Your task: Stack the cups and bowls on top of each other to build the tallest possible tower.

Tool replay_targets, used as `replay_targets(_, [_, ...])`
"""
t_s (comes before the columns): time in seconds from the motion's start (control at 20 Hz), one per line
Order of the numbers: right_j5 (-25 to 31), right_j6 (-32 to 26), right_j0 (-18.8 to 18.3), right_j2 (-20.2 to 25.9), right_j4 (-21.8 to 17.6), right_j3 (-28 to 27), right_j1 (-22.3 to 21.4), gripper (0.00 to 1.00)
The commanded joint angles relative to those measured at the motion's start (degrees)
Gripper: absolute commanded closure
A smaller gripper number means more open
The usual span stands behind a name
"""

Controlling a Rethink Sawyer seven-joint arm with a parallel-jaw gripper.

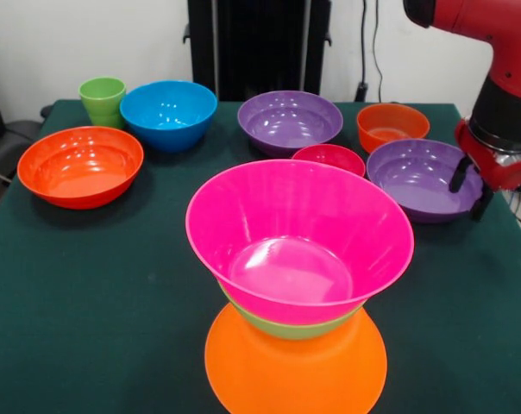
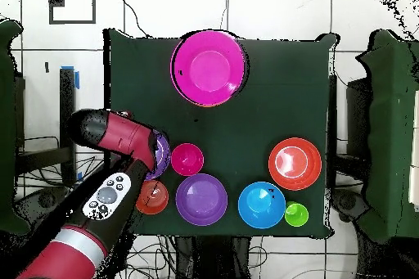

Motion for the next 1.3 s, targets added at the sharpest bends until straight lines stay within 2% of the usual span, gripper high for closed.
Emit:
replay_targets(0.05, [-0.13, 7.10, -0.75, 6.87, -3.49, 3.95, 2.22, 0.00])
replay_targets(0.4, [-3.07, 7.00, -1.28, 7.79, -2.47, 2.93, 3.46, 0.00])
replay_targets(1.3, [-6.14, 7.74, -1.34, 7.52, -2.33, 0.58, 6.37, 0.00])
